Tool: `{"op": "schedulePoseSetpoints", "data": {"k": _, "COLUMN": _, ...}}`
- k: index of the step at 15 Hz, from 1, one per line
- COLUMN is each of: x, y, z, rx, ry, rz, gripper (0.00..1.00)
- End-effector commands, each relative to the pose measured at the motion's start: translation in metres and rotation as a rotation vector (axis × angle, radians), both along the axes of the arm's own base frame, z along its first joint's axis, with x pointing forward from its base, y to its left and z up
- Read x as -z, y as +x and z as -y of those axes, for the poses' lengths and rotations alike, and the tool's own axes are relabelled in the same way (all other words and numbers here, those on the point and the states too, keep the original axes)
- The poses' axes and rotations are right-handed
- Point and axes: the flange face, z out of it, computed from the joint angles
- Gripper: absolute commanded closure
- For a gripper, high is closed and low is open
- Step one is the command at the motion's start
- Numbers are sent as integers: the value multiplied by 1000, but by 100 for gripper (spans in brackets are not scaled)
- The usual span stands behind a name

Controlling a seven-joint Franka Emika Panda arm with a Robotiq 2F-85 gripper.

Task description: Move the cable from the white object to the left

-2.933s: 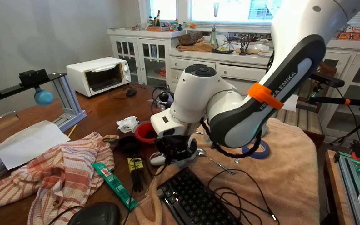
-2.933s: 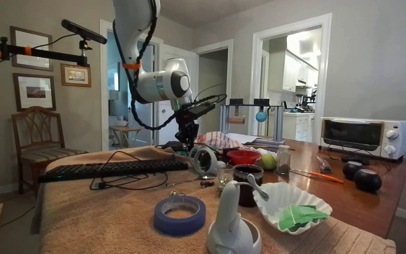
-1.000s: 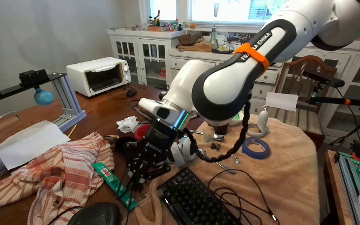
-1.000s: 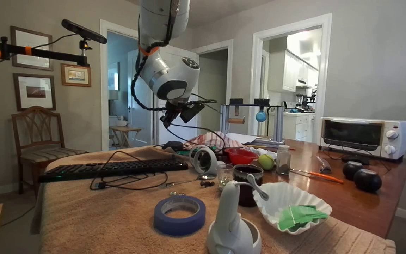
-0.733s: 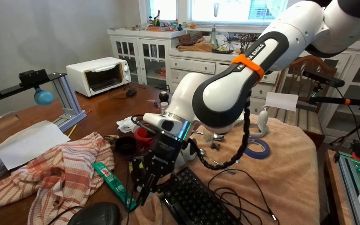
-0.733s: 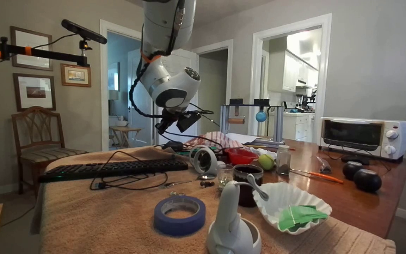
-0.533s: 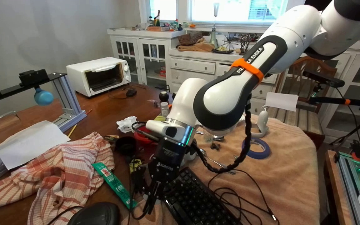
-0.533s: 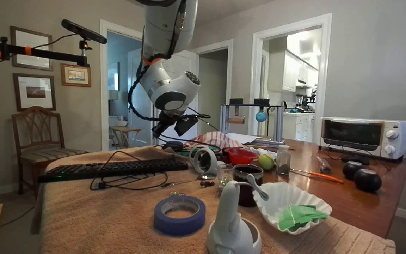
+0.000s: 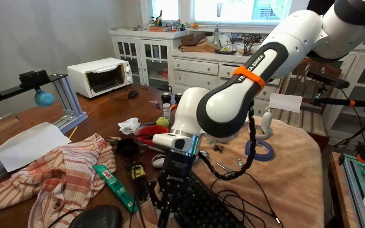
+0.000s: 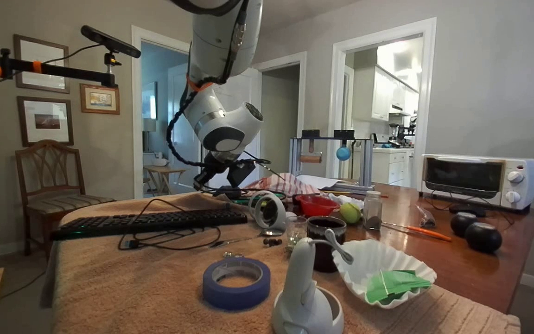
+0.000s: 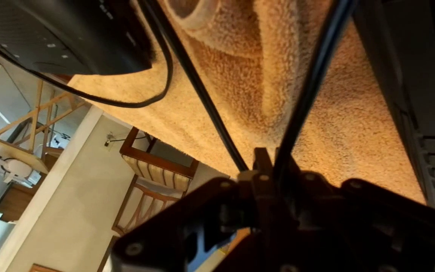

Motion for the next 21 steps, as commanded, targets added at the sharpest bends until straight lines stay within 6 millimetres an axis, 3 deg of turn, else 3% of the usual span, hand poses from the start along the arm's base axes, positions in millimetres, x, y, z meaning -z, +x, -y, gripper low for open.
{"op": "schedulePoseSetpoints", "data": {"k": 1, "x": 17, "y": -2, "z": 0, "rx": -39, "ry": -30, "rz": -1, "gripper": 98}}
{"op": "schedulePoseSetpoints", "data": {"k": 6, "x": 39, "y": -5, "z": 2, "rx": -57, "ry": -78, "rz": -3, "gripper": 98}}
{"op": "schedulePoseSetpoints", "data": {"k": 10, "x": 43, "y": -4, "z": -3, "rx": -58, "ry": -86, "rz": 18, "gripper": 98}}
{"op": "schedulePoseSetpoints", "data": {"k": 16, "x": 25, "y": 8, "z": -14, "rx": 20, "ry": 36, "rz": 106, "gripper": 98}}
{"op": "schedulePoseSetpoints", "data": {"k": 21, "x": 25, "y": 13, "z": -17, "rx": 16, "ry": 78, "rz": 189, "gripper": 98}}
